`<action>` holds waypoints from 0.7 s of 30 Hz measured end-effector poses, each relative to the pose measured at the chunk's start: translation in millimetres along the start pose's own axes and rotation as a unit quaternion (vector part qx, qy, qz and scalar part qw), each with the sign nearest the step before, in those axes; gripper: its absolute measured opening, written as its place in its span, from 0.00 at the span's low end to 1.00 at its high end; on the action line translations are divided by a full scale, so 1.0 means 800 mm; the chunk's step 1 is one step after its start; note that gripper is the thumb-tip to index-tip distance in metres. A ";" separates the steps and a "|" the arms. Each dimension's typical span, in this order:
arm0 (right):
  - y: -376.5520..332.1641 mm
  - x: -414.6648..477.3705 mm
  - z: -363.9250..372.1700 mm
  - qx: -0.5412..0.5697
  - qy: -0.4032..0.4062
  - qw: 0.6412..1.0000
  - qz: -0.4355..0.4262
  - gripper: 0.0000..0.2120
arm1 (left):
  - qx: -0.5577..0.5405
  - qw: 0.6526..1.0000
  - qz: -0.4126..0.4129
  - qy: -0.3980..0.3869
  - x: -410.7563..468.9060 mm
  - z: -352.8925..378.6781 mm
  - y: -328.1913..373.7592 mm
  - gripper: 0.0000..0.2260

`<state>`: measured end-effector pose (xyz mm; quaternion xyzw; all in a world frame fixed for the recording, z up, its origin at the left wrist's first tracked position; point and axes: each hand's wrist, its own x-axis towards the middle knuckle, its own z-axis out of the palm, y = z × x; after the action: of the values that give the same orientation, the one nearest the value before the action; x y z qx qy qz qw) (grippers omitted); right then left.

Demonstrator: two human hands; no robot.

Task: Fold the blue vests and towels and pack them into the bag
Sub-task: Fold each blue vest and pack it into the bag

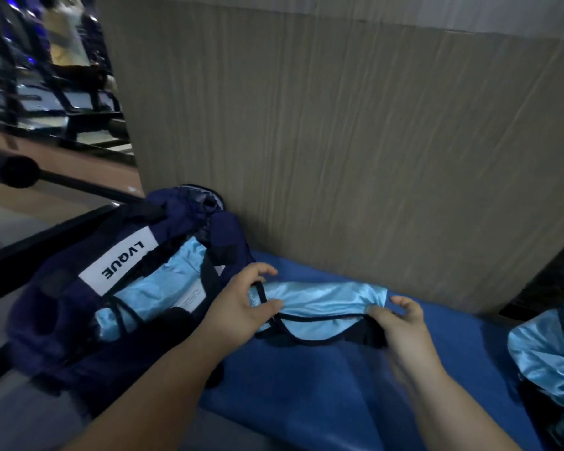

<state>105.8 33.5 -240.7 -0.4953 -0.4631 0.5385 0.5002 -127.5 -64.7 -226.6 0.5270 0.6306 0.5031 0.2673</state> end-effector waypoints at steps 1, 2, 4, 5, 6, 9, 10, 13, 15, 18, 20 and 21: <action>-0.008 0.003 0.021 0.004 -0.003 1.000 -0.013 0.18 | 0.004 1.000 0.006 0.025 0.000 -0.013 0.001 0.16; -0.015 0.007 0.043 0.002 -0.012 0.999 -0.030 0.18 | 0.012 0.998 0.008 0.053 -0.001 -0.027 0.000 0.16; -0.030 0.012 0.089 -0.016 -0.034 0.997 -0.068 0.19 | 0.032 0.994 0.000 0.104 -0.002 -0.057 -0.004 0.15; -0.037 0.014 0.112 -0.031 -0.047 0.995 -0.085 0.20 | 0.041 0.991 -0.012 0.124 -0.003 -0.073 -0.007 0.15; -0.042 0.016 0.136 -0.052 -0.061 0.992 -0.101 0.20 | 0.050 0.989 -0.028 0.140 -0.004 -0.089 -0.011 0.15; -0.049 0.021 0.205 -0.146 -0.099 0.972 -0.156 0.19 | 0.094 0.977 -0.094 0.169 -0.006 -0.131 -0.024 0.16; -0.048 0.022 0.226 -0.179 -0.111 0.962 -0.175 0.17 | 0.115 0.970 -0.120 0.176 -0.007 -0.142 -0.027 0.17; -0.039 0.023 0.281 -0.252 -0.147 0.931 -0.222 0.12 | 0.199 0.949 -0.185 0.159 -0.010 -0.166 -0.035 0.22; -0.031 0.019 0.309 -0.312 -0.177 0.905 -0.230 0.07 | 0.274 0.932 -0.211 0.111 -0.013 -0.173 -0.038 0.22; -0.015 0.018 0.338 -0.411 -0.214 0.851 -0.248 0.04 | 0.314 0.919 -0.230 0.067 -0.016 -0.183 -0.039 0.22; -0.006 0.022 0.349 -0.453 -0.224 0.828 -0.244 0.04 | 0.321 0.917 -0.232 0.055 -0.015 -0.187 -0.043 0.22; -0.002 0.025 0.353 -0.473 -0.227 0.817 -0.237 0.06 | 0.338 0.913 -0.221 0.053 -0.013 -0.187 -0.046 0.21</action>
<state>-175.4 53.0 -218.1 -0.4092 -0.8647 0.2149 0.1968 -269.0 -125.3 -209.9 0.4057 0.8766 0.2151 0.1439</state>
